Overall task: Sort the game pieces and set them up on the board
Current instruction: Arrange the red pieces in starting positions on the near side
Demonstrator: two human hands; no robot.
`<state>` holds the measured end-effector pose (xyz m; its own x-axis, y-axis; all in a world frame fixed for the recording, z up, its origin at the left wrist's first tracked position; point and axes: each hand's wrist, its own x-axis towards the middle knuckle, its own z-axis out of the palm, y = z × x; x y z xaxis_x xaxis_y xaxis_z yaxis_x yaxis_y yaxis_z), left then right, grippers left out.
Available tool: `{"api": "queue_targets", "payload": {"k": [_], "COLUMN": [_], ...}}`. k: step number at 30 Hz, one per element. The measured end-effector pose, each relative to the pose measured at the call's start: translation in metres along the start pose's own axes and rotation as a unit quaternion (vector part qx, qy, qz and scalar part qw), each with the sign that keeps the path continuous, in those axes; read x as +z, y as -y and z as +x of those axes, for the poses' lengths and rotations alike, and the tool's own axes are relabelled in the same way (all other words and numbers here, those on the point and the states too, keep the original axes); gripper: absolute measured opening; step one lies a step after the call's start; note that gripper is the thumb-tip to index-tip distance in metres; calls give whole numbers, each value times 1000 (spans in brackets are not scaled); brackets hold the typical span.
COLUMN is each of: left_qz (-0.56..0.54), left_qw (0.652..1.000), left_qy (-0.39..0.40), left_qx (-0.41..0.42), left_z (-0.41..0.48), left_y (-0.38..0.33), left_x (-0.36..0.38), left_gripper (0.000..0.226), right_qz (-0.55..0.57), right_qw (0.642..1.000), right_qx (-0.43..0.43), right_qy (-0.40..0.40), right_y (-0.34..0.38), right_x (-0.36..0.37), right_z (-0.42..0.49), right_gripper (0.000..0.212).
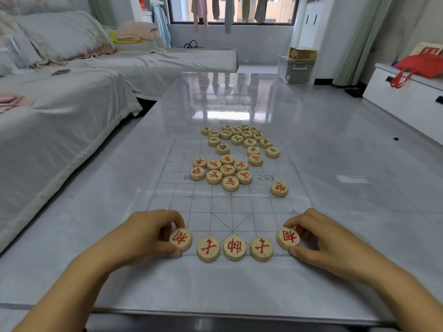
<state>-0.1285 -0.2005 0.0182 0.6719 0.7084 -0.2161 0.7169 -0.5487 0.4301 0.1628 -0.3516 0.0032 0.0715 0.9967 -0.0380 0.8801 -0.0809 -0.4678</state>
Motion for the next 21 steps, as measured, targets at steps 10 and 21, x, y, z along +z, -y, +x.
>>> {"api": "queue_targets", "payload": {"k": [10,21], "left_qz": [-22,-11], "left_qw": [1000,1000], "left_qy": [6,4], "left_qx": [-12,14], "left_z": [-3,-7], "left_y": [-1,-2], "left_x": [0,1], "left_gripper": [38,35], "right_qz": [9,21], "right_qw": [1000,999], "right_qx": [-21,-24], "right_qy": [9,17], "right_y": [-4,-3], "right_x": [4,6], "right_z": [-2,0], "right_gripper": [34,25]}}
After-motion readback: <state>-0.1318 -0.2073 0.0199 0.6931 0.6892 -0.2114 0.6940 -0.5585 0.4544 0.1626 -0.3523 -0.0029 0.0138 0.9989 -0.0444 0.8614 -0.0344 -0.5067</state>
